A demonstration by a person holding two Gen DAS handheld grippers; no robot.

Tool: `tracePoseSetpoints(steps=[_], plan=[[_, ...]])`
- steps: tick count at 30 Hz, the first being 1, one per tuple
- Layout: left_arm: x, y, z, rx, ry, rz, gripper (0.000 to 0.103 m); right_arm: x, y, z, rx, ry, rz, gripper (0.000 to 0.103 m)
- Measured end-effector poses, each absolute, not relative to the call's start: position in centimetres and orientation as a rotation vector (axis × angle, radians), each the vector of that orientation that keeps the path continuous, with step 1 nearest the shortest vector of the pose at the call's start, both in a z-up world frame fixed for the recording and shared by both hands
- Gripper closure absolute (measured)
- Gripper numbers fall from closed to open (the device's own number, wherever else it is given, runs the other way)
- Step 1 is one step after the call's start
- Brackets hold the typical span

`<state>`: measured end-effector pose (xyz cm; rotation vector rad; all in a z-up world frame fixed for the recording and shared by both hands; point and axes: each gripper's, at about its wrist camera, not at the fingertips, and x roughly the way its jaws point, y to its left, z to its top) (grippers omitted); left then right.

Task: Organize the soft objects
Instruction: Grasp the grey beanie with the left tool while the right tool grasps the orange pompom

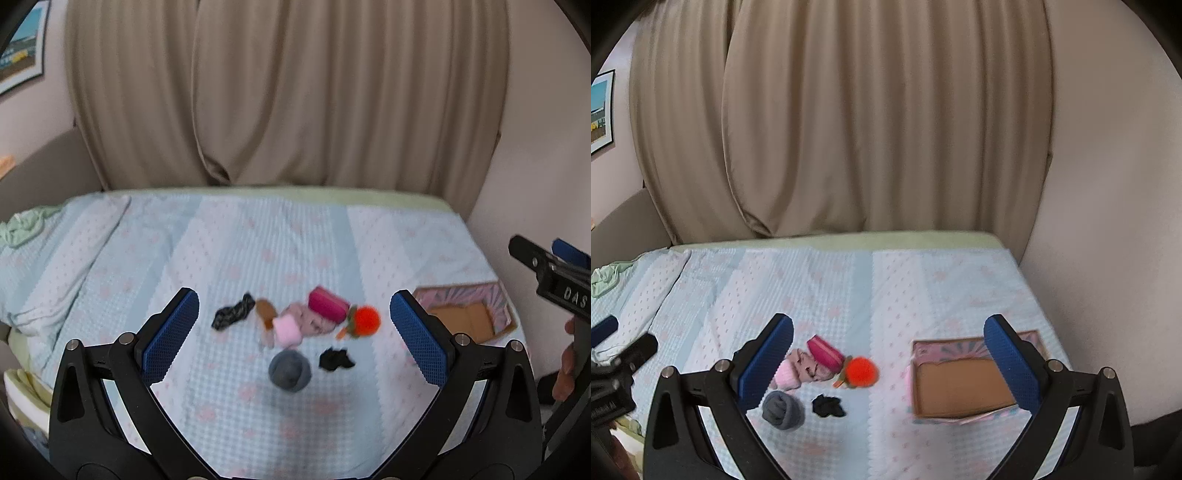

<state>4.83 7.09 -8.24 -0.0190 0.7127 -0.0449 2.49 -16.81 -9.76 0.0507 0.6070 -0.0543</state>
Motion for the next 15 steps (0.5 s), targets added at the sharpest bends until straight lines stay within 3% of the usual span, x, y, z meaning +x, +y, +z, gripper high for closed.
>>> tracePoseSetpoints(steps=[15], plan=[[11.4,9.3,-27.3,0.059,0.988,-0.163,0.001,10.9,-11.1,-25.6,0.056,0.804,-0.017,0.000]])
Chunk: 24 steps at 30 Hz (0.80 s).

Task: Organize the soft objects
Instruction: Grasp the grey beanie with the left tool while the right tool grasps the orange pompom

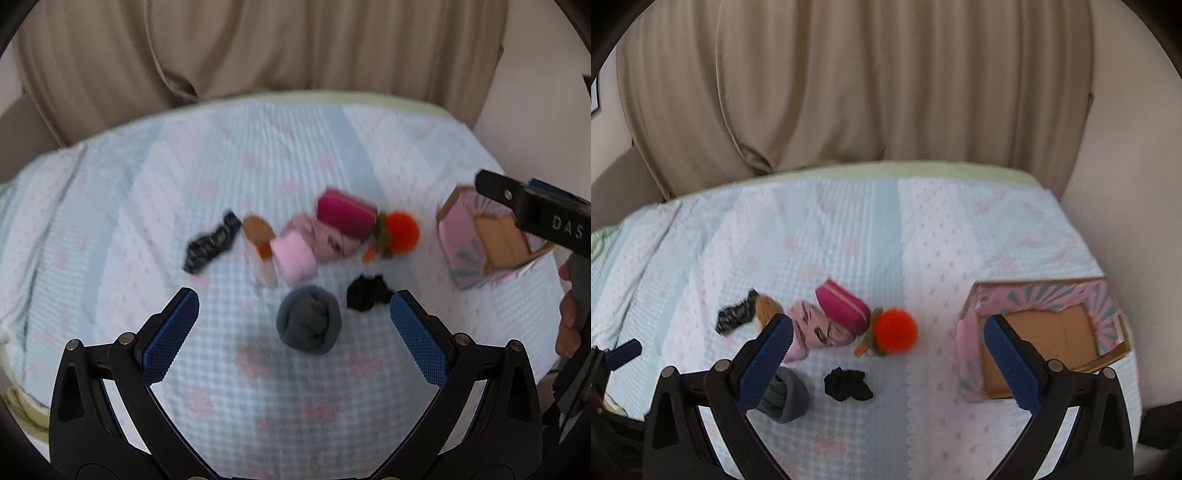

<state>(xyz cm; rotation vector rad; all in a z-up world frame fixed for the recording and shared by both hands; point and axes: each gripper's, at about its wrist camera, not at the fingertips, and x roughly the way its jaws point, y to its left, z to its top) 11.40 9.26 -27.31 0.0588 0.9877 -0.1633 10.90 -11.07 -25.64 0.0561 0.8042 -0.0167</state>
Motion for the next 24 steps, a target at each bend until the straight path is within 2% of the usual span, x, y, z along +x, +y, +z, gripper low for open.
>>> tracePoseSetpoints(steps=[9,16,18,21,24], plan=[[13.1,7.7,-39.4,0.074,1.109,-0.180,0.001,15.5,-10.6,-36.4,0.111,0.892,-0.013,0.001],[14.7,7.7,-44.9,0.053,1.140,-0.153,0.001,19.2,-11.8,-42.8,0.167,0.925,-0.039,0.009],[15.1,7.3,-45.5,0.054,1.138,-0.156,0.002,20.1,-12.0,-44.4,0.176,0.938,-0.046,0.014],[15.5,6.7,-46.2,0.042,1.137,-0.181,0.009,21.1,-12.3,-46.1,0.188,0.955,-0.049,0.021],[15.8,5.7,-46.7,0.044,1.150,-0.201,0.021,21.8,-12.4,-47.1,0.198,0.957,-0.044,0.028]])
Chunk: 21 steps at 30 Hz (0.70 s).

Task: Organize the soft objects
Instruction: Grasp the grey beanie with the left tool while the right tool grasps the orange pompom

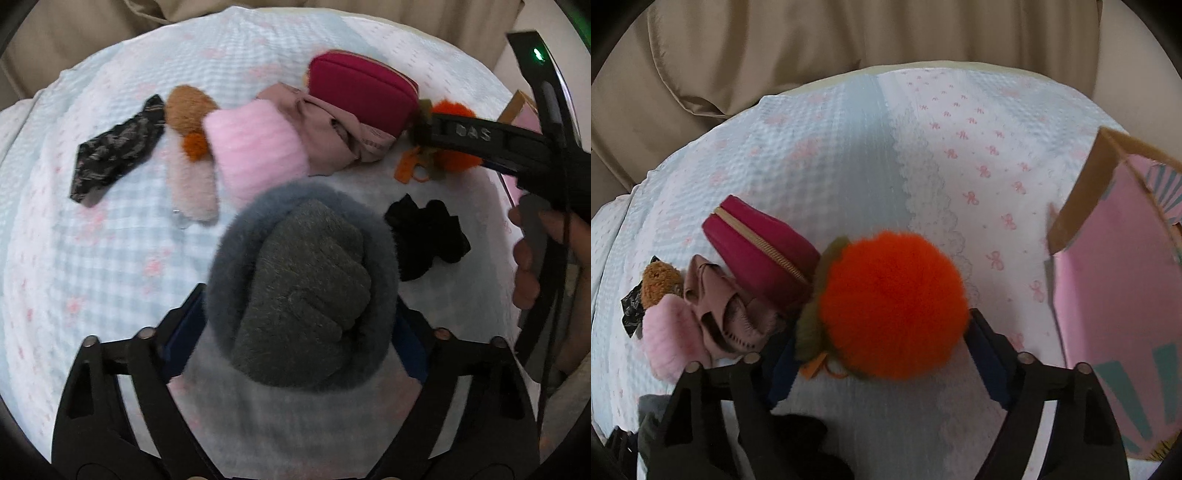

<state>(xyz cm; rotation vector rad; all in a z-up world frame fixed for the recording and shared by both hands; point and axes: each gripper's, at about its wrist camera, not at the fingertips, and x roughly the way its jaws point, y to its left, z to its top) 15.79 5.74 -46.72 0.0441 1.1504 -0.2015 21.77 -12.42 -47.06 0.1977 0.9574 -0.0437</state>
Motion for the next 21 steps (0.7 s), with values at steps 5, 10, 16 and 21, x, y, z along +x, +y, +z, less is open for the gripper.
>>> tracePoseSetpoints(steps=[5,10,16,21], plan=[[16.3,5.2,-47.0,0.039,1.161,-0.211,0.044,22.8,-12.6,-47.5,0.220,0.949,-0.020,0.039],[16.7,5.1,-46.6,0.026,1.160,-0.228,0.054,23.1,-12.6,-47.4,0.234,0.936,0.014,0.057],[17.1,5.2,-46.1,0.014,1.157,-0.227,0.056,22.9,-12.6,-47.0,0.228,0.920,0.015,0.065],[17.0,5.4,-44.7,0.011,1.134,-0.232,0.056,22.0,-12.6,-45.6,0.209,0.882,0.015,0.065]])
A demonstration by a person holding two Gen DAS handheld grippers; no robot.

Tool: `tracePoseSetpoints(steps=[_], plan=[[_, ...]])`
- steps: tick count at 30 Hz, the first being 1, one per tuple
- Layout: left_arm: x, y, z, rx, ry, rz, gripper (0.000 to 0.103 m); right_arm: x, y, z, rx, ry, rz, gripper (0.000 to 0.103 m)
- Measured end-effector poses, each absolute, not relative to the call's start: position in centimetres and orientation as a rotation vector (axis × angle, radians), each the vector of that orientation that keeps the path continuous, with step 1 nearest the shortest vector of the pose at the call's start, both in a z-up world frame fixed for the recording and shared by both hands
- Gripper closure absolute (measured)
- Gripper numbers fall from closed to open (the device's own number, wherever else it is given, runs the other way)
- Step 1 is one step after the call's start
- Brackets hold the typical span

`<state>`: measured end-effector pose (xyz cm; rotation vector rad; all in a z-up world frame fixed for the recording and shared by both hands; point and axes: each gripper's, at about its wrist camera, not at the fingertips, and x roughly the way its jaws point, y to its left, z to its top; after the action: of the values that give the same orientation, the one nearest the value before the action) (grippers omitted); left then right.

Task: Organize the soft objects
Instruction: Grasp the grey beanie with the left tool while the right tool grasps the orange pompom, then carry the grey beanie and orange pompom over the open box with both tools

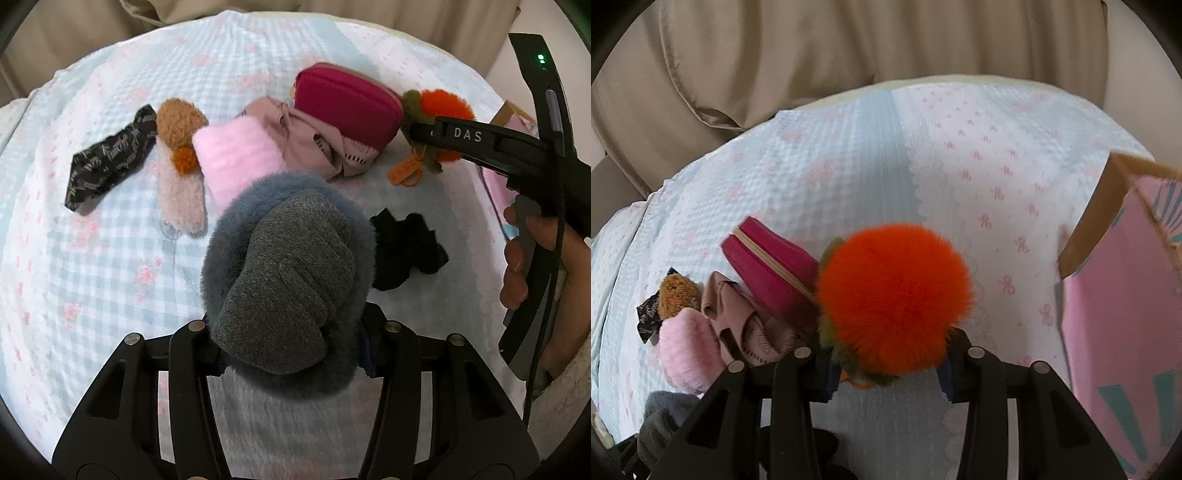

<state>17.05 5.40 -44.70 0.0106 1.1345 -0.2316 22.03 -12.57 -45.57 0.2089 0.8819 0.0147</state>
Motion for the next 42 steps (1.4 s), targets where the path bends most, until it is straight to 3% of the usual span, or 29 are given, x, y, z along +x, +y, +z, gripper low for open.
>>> tracePoseSetpoints(steps=[7,17,29,42], plan=[[16.0,5.4,-39.6,0.011,1.069,-0.230,0.056,20.1,-12.7,-40.8,0.189,0.820,0.026,0.065],[15.2,4.5,-27.4,-0.029,0.938,-0.191,0.056,14.9,-14.3,-28.9,0.143,0.704,0.058,0.065],[14.0,-5.6,-14.7,-0.055,0.835,-0.242,0.056,6.9,-23.0,-18.3,0.124,0.626,0.011,0.065],[12.2,-24.4,-16.0,-0.002,0.901,-0.390,0.056,4.0,-37.1,-18.4,0.093,0.709,-0.098,0.065]])
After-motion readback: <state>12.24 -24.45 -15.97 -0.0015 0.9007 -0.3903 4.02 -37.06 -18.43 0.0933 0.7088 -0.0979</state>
